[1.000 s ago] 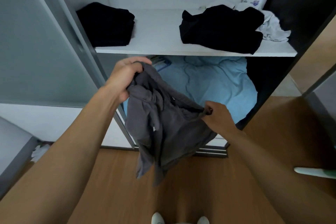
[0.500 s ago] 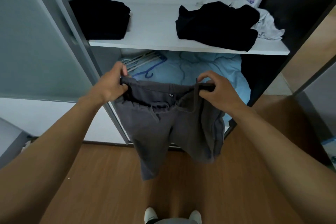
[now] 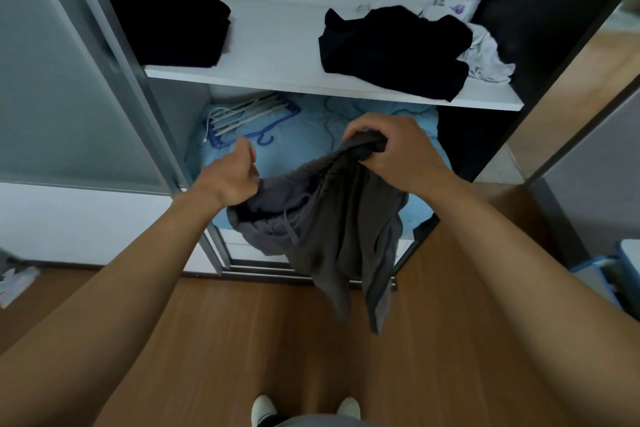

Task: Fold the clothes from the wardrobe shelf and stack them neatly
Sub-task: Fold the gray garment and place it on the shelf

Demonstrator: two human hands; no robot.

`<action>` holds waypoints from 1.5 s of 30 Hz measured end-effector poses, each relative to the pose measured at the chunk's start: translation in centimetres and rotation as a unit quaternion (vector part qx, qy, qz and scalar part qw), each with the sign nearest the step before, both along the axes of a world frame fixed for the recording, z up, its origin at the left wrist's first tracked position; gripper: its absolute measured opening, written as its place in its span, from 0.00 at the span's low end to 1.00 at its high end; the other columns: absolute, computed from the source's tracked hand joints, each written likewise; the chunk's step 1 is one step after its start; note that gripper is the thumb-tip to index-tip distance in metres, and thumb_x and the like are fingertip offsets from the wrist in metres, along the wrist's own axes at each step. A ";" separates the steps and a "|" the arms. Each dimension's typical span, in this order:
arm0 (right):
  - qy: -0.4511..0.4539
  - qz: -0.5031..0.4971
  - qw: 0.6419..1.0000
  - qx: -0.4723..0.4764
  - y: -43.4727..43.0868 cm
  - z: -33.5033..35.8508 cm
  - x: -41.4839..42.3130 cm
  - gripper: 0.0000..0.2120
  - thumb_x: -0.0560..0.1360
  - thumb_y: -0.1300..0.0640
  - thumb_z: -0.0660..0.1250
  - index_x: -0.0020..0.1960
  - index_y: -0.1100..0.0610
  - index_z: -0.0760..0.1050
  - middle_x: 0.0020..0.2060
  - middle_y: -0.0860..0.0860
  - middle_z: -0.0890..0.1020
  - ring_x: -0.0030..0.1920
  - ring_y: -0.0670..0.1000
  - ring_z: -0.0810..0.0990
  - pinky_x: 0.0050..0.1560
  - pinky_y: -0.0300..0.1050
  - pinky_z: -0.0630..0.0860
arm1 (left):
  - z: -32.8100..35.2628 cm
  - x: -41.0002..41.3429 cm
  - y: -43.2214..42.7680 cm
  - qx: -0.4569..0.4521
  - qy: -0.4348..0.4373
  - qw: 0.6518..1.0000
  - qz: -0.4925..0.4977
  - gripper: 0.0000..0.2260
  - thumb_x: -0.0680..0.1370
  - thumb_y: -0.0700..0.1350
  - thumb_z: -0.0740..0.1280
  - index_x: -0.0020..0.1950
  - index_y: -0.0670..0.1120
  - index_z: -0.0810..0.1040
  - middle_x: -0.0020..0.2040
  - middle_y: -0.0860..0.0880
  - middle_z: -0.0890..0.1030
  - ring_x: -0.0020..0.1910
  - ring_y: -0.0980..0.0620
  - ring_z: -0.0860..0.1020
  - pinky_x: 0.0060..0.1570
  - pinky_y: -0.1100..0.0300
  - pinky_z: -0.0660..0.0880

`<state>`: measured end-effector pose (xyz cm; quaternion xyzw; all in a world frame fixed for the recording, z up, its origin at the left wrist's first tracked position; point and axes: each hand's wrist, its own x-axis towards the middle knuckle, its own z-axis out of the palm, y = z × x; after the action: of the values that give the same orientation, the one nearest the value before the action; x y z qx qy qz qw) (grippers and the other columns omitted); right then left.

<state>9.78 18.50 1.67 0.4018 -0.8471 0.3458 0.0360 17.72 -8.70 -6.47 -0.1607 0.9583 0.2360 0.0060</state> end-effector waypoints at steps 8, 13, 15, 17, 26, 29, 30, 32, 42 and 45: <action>-0.031 -0.057 0.998 -0.026 -0.7 -0.5 0.3 0.13 0.65 0.59 0.67 0.48 0.49 0.82 0.44 0.41 0.84 0.49 0.46 0.81 0.54 0.54 0.77 | 1.2 1.7 8.3 0.186 0.228 0.942 -0.159 0.11 0.76 0.36 0.65 0.47 0.53 0.77 0.64 0.52 0.79 0.63 0.58 0.75 0.55 0.60 0.72; -0.028 -0.107 0.994 -0.016 -1.2 -0.1 -0.2 0.11 0.66 0.58 0.68 0.46 0.47 0.82 0.44 0.42 0.84 0.49 0.46 0.81 0.52 0.54 0.77 | 0.4 2.1 11.4 0.168 0.265 0.943 -0.107 0.08 0.75 0.53 0.67 0.51 0.52 0.75 0.58 0.58 0.80 0.56 0.56 0.79 0.53 0.49 0.77; -0.032 -0.124 0.992 -0.011 -1.5 -0.1 -0.3 0.09 0.68 0.57 0.68 0.46 0.47 0.81 0.44 0.42 0.83 0.48 0.45 0.80 0.51 0.52 0.78 | 0.3 2.0 11.9 0.117 0.303 0.941 -0.098 0.09 0.75 0.54 0.66 0.51 0.54 0.71 0.59 0.60 0.78 0.52 0.54 0.80 0.49 0.49 0.78; -0.037 -0.132 0.990 -0.013 -1.8 -0.1 -0.3 0.09 0.68 0.57 0.68 0.46 0.48 0.82 0.45 0.42 0.83 0.48 0.46 0.80 0.51 0.51 0.78 | 0.0 1.5 11.9 0.022 0.312 0.945 -0.090 0.09 0.75 0.55 0.62 0.53 0.55 0.70 0.59 0.58 0.78 0.50 0.51 0.80 0.43 0.52 0.77; -0.049 -0.114 0.991 -0.051 -2.9 0.1 0.5 0.09 0.68 0.58 0.69 0.45 0.47 0.82 0.40 0.40 0.83 0.44 0.43 0.81 0.47 0.49 0.79 | -1.7 0.2 9.2 -0.147 0.089 0.985 -0.011 0.14 0.75 0.59 0.64 0.48 0.49 0.78 0.46 0.46 0.78 0.47 0.40 0.79 0.42 0.53 0.70; -0.036 -0.122 0.990 -0.054 -2.7 -0.3 0.2 0.09 0.69 0.58 0.69 0.47 0.47 0.82 0.43 0.41 0.83 0.47 0.44 0.81 0.50 0.51 0.79 | -0.6 -0.6 8.4 -0.084 0.104 0.991 0.018 0.13 0.73 0.57 0.63 0.38 0.49 0.77 0.35 0.48 0.73 0.41 0.38 0.77 0.40 0.55 0.65; -0.035 -0.130 0.989 -0.057 -2.6 -0.5 0.0 0.09 0.70 0.58 0.68 0.48 0.47 0.82 0.44 0.41 0.83 0.48 0.44 0.80 0.52 0.52 0.78 | -0.2 -0.8 8.1 -0.049 0.109 0.992 0.030 0.15 0.73 0.57 0.63 0.34 0.48 0.75 0.31 0.49 0.72 0.39 0.39 0.75 0.39 0.56 0.64; -0.039 -0.156 0.986 -0.053 -2.3 -1.3 -0.5 0.08 0.72 0.56 0.68 0.50 0.47 0.81 0.47 0.42 0.83 0.51 0.45 0.79 0.54 0.52 0.77 | 0.5 -1.3 7.8 0.041 0.115 0.991 0.062 0.18 0.72 0.56 0.63 0.29 0.45 0.71 0.27 0.51 0.70 0.36 0.42 0.73 0.37 0.56 0.64; -0.167 -0.111 0.979 -0.049 -2.8 -5.6 2.1 0.13 0.75 0.55 0.69 0.60 0.52 0.79 0.43 0.43 0.82 0.44 0.41 0.80 0.47 0.39 0.72 | 3.2 -2.5 8.9 0.523 0.148 0.803 0.245 0.09 0.76 0.40 0.65 0.36 0.45 0.73 0.29 0.47 0.71 0.22 0.52 0.68 0.19 0.67 0.64; -0.308 -0.085 0.942 -0.105 -2.6 -6.1 3.7 0.19 0.74 0.44 0.70 0.62 0.49 0.75 0.48 0.45 0.82 0.50 0.43 0.81 0.54 0.47 0.80 | 3.6 -2.0 9.4 0.514 0.152 0.806 0.250 0.07 0.77 0.40 0.65 0.40 0.43 0.74 0.33 0.45 0.74 0.23 0.52 0.72 0.20 0.66 0.68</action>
<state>13.44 15.90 -4.44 0.1958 -0.8069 0.5353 -0.1552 15.69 0.71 -2.85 -0.3305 0.6118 0.7089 -0.1177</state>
